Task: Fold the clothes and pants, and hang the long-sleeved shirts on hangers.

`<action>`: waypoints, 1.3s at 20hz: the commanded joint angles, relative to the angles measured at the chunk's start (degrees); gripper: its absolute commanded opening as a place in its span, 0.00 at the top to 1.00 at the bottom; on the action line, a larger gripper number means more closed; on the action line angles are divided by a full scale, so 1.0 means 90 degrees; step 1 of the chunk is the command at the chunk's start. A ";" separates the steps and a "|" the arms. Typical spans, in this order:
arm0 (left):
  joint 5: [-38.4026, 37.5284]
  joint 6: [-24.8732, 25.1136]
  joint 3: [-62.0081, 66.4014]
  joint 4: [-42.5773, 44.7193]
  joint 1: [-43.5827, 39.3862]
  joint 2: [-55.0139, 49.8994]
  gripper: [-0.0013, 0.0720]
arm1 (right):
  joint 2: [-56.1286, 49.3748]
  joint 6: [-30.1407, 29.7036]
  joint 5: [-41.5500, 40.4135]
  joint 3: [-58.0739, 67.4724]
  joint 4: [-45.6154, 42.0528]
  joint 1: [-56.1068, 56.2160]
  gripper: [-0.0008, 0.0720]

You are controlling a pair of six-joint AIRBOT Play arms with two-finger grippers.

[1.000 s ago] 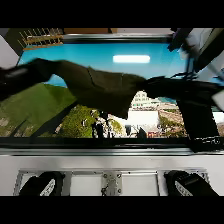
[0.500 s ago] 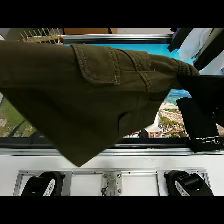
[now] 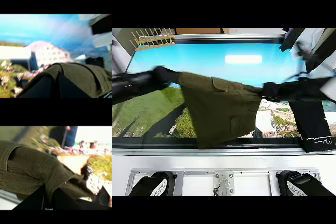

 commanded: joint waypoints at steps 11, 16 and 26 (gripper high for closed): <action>0.0012 0.0134 -0.0107 0.0525 -0.0228 -0.2623 0.95 | -0.2217 -0.0996 -0.0500 -0.0012 -0.0287 -0.0631 0.92; 0.0583 0.0138 -0.2225 0.0627 -0.0605 -0.1564 0.96 | -0.1603 -0.0967 -0.0784 -0.1753 -0.0282 -0.0223 0.92; 0.1379 0.0136 -0.3548 0.0600 -0.1389 -0.2123 0.96 | -0.1734 -0.0899 -0.2096 -0.3247 -0.0260 0.0172 0.92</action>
